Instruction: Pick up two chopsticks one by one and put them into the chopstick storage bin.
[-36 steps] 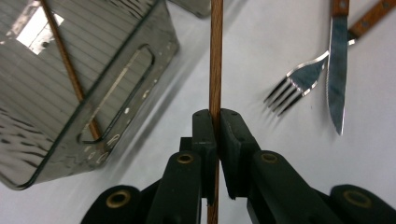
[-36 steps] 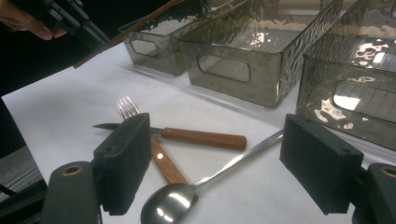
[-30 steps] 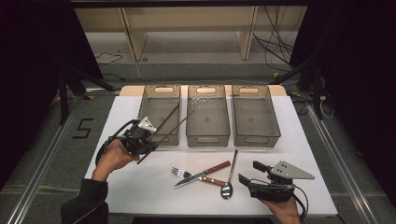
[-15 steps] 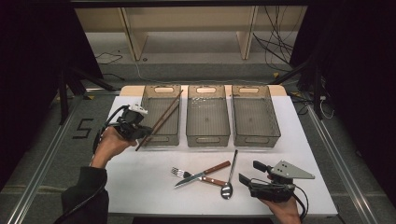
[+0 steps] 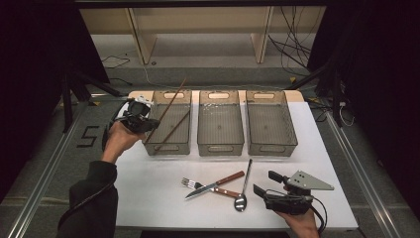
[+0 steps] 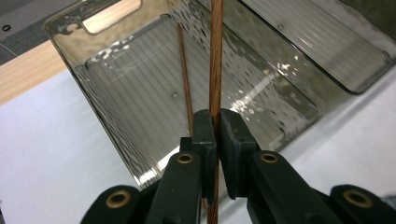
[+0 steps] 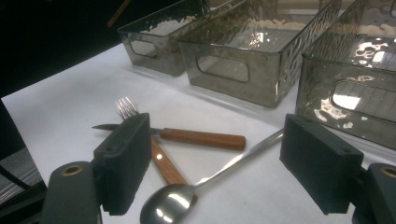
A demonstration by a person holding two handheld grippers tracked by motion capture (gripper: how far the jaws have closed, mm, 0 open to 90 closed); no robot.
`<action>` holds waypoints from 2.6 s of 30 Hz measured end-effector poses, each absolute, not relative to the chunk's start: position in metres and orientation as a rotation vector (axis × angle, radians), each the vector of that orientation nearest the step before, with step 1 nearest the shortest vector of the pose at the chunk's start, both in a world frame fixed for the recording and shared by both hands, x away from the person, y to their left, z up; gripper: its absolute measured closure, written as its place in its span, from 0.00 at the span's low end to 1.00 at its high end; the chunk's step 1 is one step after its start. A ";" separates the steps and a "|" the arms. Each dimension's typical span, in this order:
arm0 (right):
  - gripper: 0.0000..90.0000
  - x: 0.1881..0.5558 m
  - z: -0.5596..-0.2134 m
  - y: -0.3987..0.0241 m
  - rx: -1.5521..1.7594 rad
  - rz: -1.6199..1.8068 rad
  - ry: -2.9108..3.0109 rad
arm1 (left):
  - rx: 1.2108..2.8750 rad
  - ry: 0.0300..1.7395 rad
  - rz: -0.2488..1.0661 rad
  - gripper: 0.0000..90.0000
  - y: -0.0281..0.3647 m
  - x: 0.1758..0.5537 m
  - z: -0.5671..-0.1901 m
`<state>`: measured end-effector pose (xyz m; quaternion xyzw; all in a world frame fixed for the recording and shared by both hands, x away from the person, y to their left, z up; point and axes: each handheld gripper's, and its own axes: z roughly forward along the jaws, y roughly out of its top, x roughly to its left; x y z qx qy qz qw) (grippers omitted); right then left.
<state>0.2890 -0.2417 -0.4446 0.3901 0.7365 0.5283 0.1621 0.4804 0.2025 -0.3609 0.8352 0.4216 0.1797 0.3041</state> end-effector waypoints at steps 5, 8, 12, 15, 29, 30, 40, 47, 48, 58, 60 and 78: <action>0.28 0.289 -0.445 -0.242 1.113 1.509 2.102 | 2.210 1.135 0.491 0.94 0.201 0.492 -0.365; 0.28 0.289 -0.445 -0.242 1.113 1.509 2.103 | 2.204 1.147 0.495 0.94 0.200 0.496 -0.369; 0.28 0.289 -0.445 -0.242 1.112 1.510 2.104 | 2.202 1.159 0.506 0.94 0.199 0.501 -0.375; 0.28 0.289 -0.445 -0.242 1.112 1.510 2.105 | 2.197 1.171 0.497 0.94 0.199 0.503 -0.379; 0.28 0.289 -0.445 -0.242 1.108 1.512 2.105 | 2.187 1.243 0.470 0.94 0.197 0.509 -0.397; 0.28 0.289 -0.444 -0.242 1.107 1.512 2.105 | 2.196 1.244 0.474 0.94 0.197 0.508 -0.398; 0.28 0.289 -0.444 -0.242 1.107 1.512 2.106 | 2.219 1.291 0.451 0.93 0.196 0.511 -0.409; 0.28 0.289 -0.444 -0.242 1.108 1.513 2.104 | 2.176 1.338 0.463 0.79 0.197 0.511 -0.407; 0.28 0.289 -0.445 -0.242 1.108 1.512 2.105 | 2.172 1.332 0.465 0.75 0.197 0.510 -0.405; 0.28 0.289 -0.444 -0.242 1.109 1.511 2.104 | 2.078 1.292 0.434 0.46 0.200 0.486 -0.381; 0.28 0.289 -0.445 -0.242 1.111 1.510 2.103 | 2.065 1.284 0.444 0.41 0.200 0.478 -0.380; 0.29 0.293 -0.442 -0.241 1.114 1.488 2.108 | 1.932 1.156 0.429 0.24 0.199 0.413 -0.389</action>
